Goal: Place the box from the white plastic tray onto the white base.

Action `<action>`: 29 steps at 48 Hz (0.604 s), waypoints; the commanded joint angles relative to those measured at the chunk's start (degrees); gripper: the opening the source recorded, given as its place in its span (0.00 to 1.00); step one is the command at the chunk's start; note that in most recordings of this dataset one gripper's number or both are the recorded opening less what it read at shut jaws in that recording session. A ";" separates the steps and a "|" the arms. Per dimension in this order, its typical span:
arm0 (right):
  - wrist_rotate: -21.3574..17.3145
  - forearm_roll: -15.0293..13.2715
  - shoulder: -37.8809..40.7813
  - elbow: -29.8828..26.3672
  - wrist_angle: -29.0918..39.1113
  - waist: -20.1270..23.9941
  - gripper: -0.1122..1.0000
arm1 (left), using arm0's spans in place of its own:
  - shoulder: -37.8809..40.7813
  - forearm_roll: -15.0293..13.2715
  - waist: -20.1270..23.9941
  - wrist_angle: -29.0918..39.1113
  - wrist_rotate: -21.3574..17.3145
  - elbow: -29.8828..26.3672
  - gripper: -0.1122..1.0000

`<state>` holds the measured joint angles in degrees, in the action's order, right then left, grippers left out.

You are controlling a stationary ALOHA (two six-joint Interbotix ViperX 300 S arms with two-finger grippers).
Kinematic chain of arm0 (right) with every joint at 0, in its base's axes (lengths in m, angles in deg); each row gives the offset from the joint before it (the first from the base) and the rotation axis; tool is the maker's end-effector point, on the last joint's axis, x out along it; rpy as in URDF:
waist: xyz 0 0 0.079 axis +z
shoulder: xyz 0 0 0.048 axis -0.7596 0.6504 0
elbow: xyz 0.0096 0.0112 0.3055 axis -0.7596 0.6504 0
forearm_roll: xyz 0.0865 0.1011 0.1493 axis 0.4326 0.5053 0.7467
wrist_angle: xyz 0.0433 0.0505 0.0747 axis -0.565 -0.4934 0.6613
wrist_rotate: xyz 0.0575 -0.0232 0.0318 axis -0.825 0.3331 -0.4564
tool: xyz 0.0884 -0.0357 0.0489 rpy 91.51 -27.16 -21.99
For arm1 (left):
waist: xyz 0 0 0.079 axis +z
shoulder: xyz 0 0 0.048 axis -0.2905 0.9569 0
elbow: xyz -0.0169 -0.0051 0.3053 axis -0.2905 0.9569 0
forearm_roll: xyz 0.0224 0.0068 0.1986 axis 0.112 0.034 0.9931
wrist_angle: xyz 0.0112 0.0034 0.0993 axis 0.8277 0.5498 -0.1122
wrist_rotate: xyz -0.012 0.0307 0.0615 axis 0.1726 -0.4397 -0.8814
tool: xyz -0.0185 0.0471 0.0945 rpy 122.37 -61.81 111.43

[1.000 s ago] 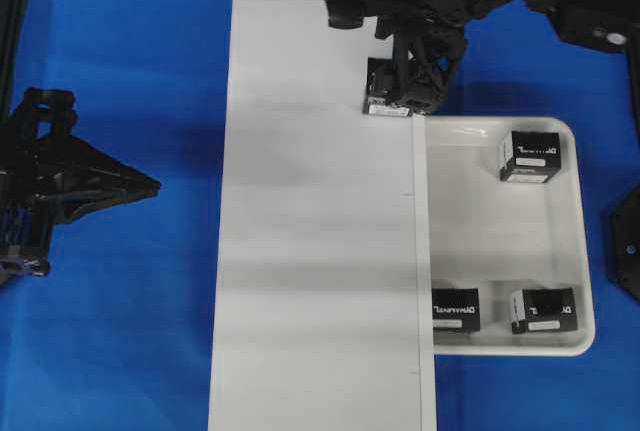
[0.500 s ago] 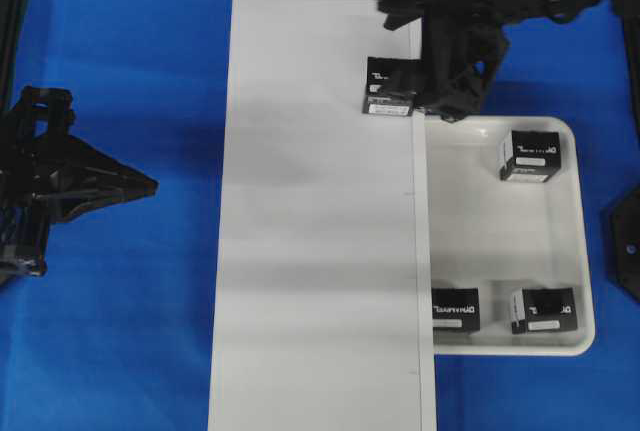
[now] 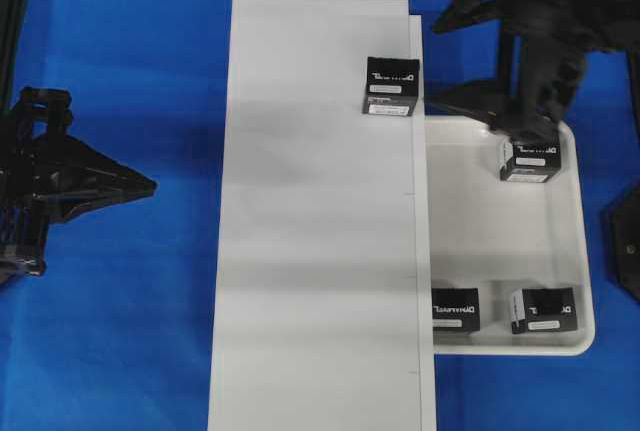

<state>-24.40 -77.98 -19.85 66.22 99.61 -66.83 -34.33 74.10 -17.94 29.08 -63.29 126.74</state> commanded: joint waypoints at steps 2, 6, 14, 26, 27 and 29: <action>-0.09 0.26 -3.43 2.81 -2.55 0.26 0.99 | -0.26 0.18 0.44 -0.26 -0.18 -1.41 0.04; -0.09 0.26 -6.06 4.75 -4.04 0.62 0.99 | -0.79 0.18 0.44 -0.18 -0.18 -1.41 0.04; 0.09 0.00 -10.55 8.44 -7.12 0.79 0.99 | -2.11 0.26 1.32 0.44 -0.62 -1.23 0.04; -0.09 0.26 -16.79 15.47 -11.43 2.90 0.99 | -4.92 0.26 2.64 0.70 -0.53 -1.23 0.04; 0.00 0.26 -17.23 15.82 -11.51 3.25 0.99 | -5.19 0.26 2.55 0.70 -0.53 -1.23 0.04; 0.00 0.26 -18.02 16.61 -11.69 3.96 0.99 | -5.80 0.26 2.55 0.70 -0.44 -1.32 0.04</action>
<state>-24.40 -77.89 -36.81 82.04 88.97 -64.11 -39.51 74.19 -15.57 30.05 -63.82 126.74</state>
